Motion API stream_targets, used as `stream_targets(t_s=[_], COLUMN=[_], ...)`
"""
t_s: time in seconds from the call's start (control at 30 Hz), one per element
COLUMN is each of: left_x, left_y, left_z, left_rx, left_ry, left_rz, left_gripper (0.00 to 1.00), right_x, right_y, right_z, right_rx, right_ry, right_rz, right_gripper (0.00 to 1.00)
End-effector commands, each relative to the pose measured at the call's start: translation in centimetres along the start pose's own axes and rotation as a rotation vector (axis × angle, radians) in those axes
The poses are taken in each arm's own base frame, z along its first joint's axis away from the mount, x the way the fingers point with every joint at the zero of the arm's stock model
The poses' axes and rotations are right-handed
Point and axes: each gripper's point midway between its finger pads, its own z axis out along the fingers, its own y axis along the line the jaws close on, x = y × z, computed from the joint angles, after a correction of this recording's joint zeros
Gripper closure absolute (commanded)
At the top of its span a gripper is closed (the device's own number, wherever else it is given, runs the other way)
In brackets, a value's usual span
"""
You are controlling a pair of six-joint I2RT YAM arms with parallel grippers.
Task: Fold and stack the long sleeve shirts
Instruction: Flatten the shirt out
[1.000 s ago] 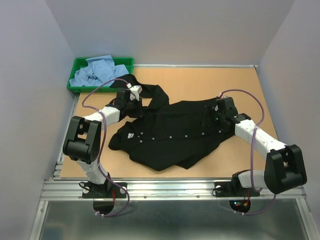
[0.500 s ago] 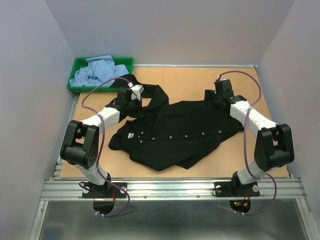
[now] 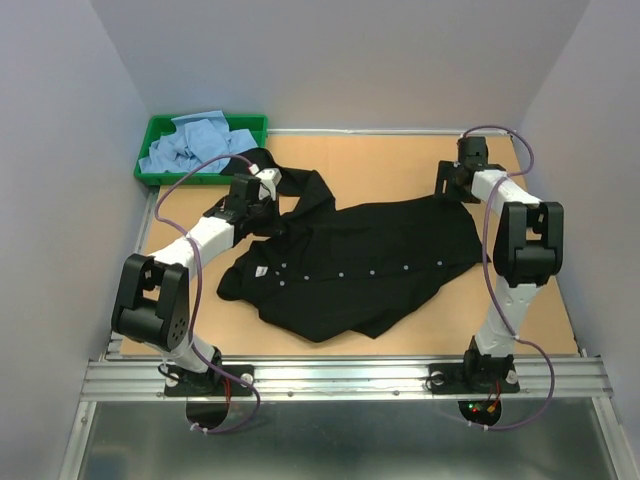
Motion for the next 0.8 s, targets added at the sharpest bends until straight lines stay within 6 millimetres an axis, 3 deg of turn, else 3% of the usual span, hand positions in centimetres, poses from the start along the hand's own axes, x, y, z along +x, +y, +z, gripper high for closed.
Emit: stream_targets(t_s=[0.0, 0.2, 0.57, 0.77], left_x=[-0.9, -0.9, -0.7, -0.2], left_y=[-0.4, -0.2, 0.0, 0.3], left_z=[-1.2, -1.3, -1.5, -1.3], left_rx=[-0.011, -0.024, -0.037, -0.049], left_ry=[-0.027, -0.029, -0.034, -0.026], left_rz=[-0.004, -0.017, -0.015, -0.018], left_gripper=[1.0, 1.0, 1.0, 1.0], right_x=[-3.5, -3.5, -2.9, -1.7], right_y=[0.8, 1.1, 0.9, 2.1], right_z=[1.0, 3.3, 5.4, 6.3], right_rx=[-0.096, -0.143, -0.17, -0.238], right_ry=[-0.059, -0.039, -0.012, 0.018], right_rz=[-0.055, -0.098, -0.114, -0.125], right_gripper=[0.23, 0.23, 0.23, 0.24])
